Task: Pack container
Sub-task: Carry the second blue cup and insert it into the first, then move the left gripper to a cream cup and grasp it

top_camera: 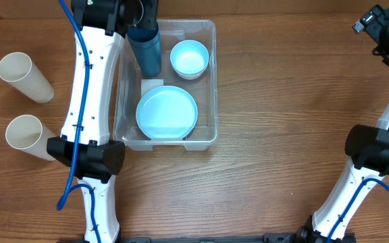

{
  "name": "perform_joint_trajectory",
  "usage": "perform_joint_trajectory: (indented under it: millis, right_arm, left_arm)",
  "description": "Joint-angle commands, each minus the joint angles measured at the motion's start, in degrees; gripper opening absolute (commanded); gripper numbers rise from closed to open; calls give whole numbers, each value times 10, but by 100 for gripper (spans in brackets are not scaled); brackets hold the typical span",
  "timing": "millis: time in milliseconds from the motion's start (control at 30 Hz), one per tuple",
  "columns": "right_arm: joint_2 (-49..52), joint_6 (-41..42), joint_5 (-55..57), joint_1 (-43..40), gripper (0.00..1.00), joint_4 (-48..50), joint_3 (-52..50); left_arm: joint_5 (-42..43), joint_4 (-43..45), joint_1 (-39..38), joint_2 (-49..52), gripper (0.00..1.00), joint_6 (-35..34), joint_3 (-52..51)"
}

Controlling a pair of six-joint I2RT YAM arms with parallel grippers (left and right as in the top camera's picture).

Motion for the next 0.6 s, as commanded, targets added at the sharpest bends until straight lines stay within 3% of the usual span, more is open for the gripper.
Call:
perform_joint_trajectory:
  millis: [0,133,267,400,567]
  right_arm:
    - [-23,0,1,2,100,1,13]
    - [-23,0,1,2,100,1,13]
    - [-23,0,1,2,100,1,13]
    - [-23,0,1,2,100,1,13]
    - [-23,0,1,2,100,1,13]
  left_arm:
    - [10,-40,5,-71,57,-20,21]
    - [6,-123,46,-128,70,-45,21]
    - [-48,-236,88,-166,72,-47,21]
    - [-17,-236,132,-206,74,-47,-6]
    - [-7,-236,197,-329,75,-47,-214]
